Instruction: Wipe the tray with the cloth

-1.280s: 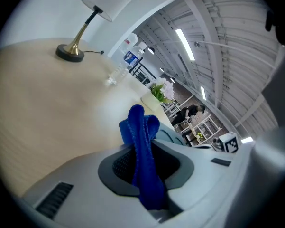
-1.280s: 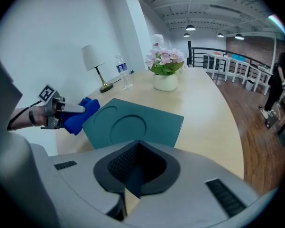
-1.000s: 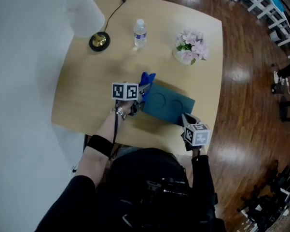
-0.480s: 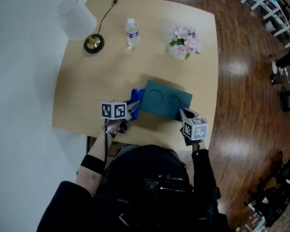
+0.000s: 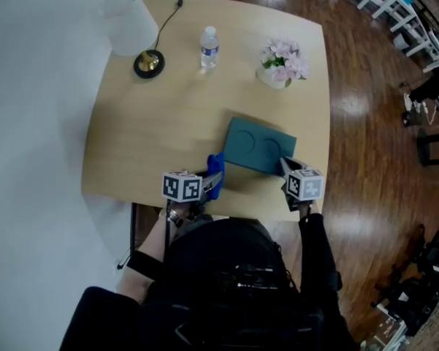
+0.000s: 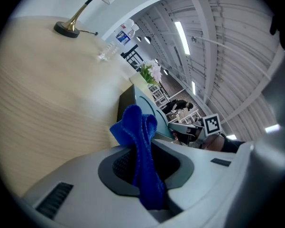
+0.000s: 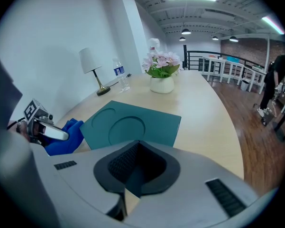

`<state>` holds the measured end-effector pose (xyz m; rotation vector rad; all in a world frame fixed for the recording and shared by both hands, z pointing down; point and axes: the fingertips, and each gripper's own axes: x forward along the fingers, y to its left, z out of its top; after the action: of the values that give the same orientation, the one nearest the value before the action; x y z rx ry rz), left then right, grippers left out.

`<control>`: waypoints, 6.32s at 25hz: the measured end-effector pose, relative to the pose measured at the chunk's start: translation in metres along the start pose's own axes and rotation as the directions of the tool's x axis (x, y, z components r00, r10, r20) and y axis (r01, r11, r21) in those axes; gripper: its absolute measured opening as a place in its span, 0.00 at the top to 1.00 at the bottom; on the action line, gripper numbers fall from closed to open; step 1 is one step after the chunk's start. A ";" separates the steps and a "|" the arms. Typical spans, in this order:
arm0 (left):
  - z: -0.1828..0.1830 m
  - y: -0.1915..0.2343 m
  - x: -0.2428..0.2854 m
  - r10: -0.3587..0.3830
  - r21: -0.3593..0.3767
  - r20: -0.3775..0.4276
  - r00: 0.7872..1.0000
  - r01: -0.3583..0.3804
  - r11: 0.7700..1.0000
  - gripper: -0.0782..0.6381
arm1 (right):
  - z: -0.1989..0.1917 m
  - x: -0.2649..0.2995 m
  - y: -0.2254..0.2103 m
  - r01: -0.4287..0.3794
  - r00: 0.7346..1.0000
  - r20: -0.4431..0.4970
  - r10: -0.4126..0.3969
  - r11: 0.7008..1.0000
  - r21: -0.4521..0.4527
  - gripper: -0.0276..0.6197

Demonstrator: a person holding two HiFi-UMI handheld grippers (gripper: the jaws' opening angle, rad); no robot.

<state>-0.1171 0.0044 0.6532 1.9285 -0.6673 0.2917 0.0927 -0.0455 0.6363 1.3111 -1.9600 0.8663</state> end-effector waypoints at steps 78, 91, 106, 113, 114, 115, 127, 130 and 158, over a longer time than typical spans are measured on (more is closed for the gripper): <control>0.044 -0.004 0.048 -0.044 0.147 -0.146 0.988 0.066 0.987 0.79 | -0.003 0.005 0.030 -0.021 0.999 -0.033 0.019 0.999 -0.048 0.94; 0.031 0.018 0.023 0.040 0.159 -0.115 0.993 -0.021 0.987 0.79 | -0.003 0.006 0.032 -0.045 0.999 -0.025 0.044 0.998 -0.045 0.94; 0.153 0.031 0.121 0.032 0.123 -0.072 0.997 -0.023 0.992 0.79 | 0.001 0.003 0.039 -0.075 0.997 -0.019 0.073 0.995 -0.070 0.94; 0.084 0.014 0.077 0.057 0.171 -0.137 0.989 -0.033 0.985 0.79 | -0.002 0.004 0.033 -0.077 0.997 -0.024 0.076 0.995 -0.068 0.94; 0.073 0.013 0.071 0.068 0.180 -0.150 0.986 -0.040 0.983 0.79 | -0.002 0.004 0.033 -0.077 0.997 -0.024 0.076 0.995 -0.066 0.94; 0.062 0.011 0.065 0.079 0.190 -0.162 0.984 -0.047 0.981 0.79 | -0.002 0.004 0.033 -0.077 0.997 -0.023 0.076 0.995 -0.064 0.94; -0.041 -0.007 0.011 0.092 0.185 -0.281 0.955 -0.040 0.982 0.79 | -0.003 0.004 0.033 -0.070 0.998 0.003 0.070 0.996 -0.053 0.94; -0.059 -0.019 0.000 0.080 0.175 -0.293 0.953 -0.029 0.984 0.79 | -0.004 0.005 0.033 -0.080 0.997 -0.021 0.079 0.994 -0.067 0.94; -0.042 -0.009 0.027 0.360 -0.066 -0.062 0.931 -0.363 0.929 0.79 | 0.091 0.087 -0.055 -0.303 0.937 -0.289 0.199 0.874 -0.381 0.94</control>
<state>-0.0863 0.0356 0.6779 1.7124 -0.9889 0.5340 0.1050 -0.1803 0.6610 0.6762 -2.0025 0.6331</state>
